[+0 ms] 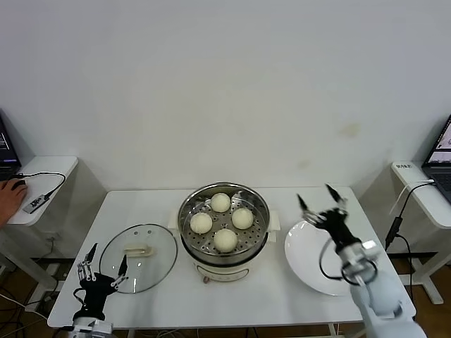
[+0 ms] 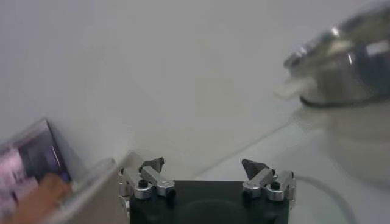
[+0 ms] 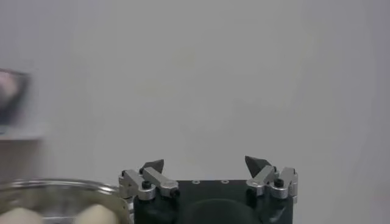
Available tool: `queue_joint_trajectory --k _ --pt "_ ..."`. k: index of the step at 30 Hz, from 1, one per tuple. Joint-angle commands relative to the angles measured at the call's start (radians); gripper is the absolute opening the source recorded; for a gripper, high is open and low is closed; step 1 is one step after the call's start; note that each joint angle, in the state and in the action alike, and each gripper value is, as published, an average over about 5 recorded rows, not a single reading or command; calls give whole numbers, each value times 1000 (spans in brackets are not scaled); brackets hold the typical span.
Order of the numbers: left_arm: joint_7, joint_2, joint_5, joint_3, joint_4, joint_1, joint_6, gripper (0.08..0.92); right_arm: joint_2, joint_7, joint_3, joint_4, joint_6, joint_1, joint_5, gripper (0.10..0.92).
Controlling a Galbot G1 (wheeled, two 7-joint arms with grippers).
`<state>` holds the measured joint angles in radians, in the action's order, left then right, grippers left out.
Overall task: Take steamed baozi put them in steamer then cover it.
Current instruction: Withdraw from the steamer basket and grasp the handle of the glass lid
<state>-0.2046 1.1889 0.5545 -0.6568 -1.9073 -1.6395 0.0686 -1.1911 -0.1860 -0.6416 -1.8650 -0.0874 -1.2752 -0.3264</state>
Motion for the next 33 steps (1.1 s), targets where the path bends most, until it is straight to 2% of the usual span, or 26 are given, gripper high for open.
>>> queue_joint_trajectory --k 1,9,33 --pt "37 -79 690 -34 164 48 54 823 -211 14 -318 -89 -36 -279 63 823" --pt "75 -103 719 17 329 200 49 823 -250 24 -315 -133 -36 -317 92 823" --pt "118 -107 682 145 416 404 47 823 -293 17 -308 -164 -29 -335 103 823"
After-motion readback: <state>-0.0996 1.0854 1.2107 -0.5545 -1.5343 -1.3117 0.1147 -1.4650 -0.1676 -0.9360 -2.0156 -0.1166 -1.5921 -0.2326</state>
